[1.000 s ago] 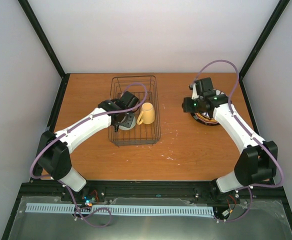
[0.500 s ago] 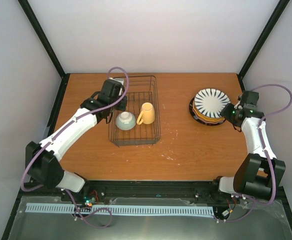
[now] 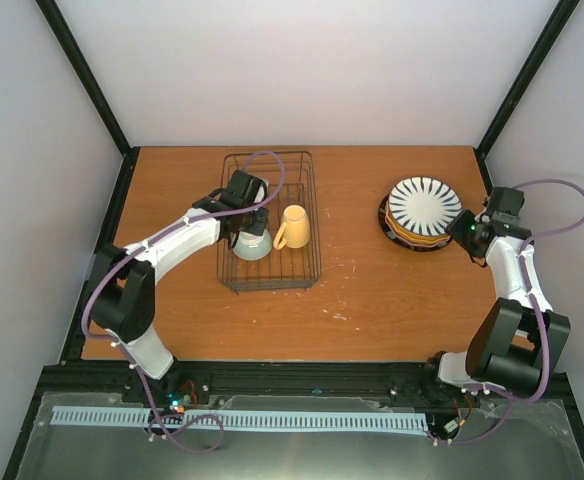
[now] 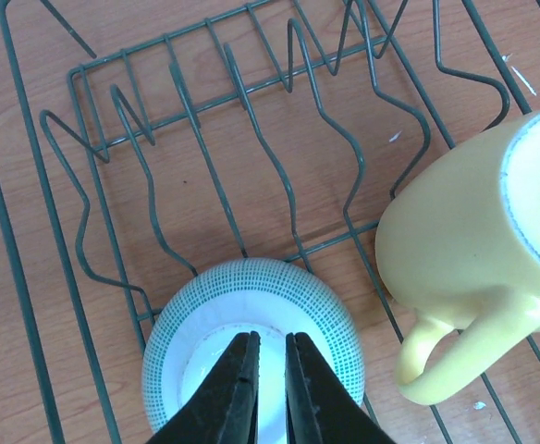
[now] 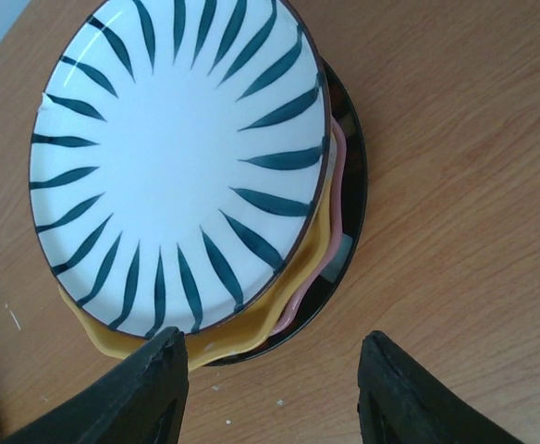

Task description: Load the mixed dishes into the dish rack

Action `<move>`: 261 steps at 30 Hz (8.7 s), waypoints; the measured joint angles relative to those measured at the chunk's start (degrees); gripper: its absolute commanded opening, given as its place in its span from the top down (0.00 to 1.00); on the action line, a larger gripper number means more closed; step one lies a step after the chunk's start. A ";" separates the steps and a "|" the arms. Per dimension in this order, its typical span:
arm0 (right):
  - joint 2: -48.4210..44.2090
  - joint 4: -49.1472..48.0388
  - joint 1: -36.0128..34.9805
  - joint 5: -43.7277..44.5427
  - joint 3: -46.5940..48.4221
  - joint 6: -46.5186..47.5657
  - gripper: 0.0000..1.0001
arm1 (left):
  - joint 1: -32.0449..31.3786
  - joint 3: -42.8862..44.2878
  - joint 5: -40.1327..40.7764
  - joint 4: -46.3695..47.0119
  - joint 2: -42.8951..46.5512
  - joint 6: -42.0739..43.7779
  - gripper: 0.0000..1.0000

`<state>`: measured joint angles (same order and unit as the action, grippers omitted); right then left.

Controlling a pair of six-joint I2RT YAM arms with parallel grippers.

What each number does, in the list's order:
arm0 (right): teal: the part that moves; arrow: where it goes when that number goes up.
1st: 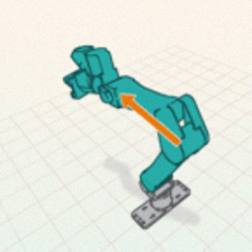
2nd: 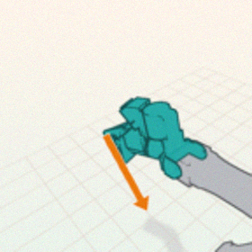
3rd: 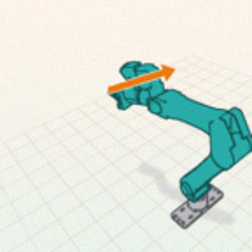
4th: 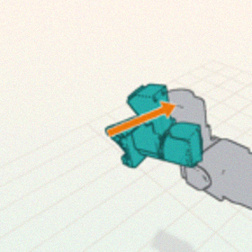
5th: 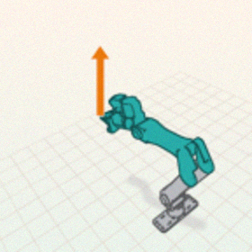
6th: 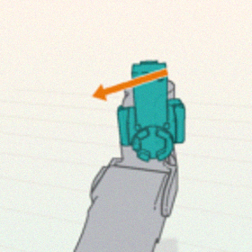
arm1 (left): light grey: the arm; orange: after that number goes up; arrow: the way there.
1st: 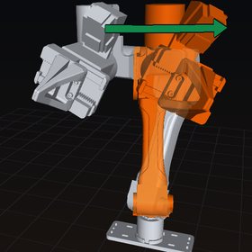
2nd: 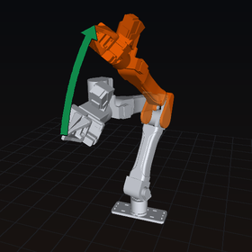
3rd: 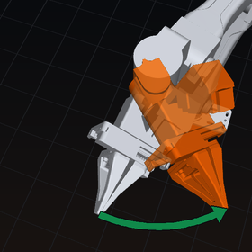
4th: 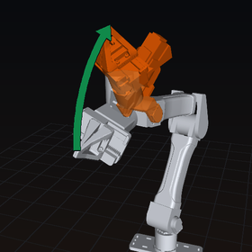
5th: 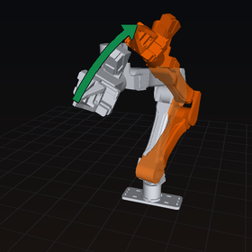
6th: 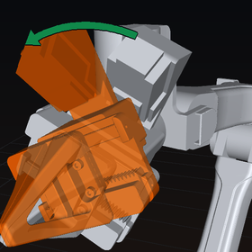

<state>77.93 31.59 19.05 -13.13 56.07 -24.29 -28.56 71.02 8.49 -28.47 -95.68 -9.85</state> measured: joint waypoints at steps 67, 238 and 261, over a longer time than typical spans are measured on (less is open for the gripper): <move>-2.80 -2.80 1.42 -0.90 -0.94 -1.09 0.46 | 0.55 -4.92 -1.79 4.50 4.33 -3.13 0.39; -9.42 -20.76 -17.75 -9.27 -5.86 -3.74 0.49 | -3.96 46.38 -13.09 -23.80 -8.20 -11.08 0.99; -7.98 -18.01 -17.75 -8.74 -5.40 0.35 0.51 | 0.28 49.11 18.53 -49.35 -13.79 -11.50 0.99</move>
<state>69.95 13.58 1.30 -21.87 50.68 -23.94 -28.27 120.14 27.03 -77.82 -109.47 -21.34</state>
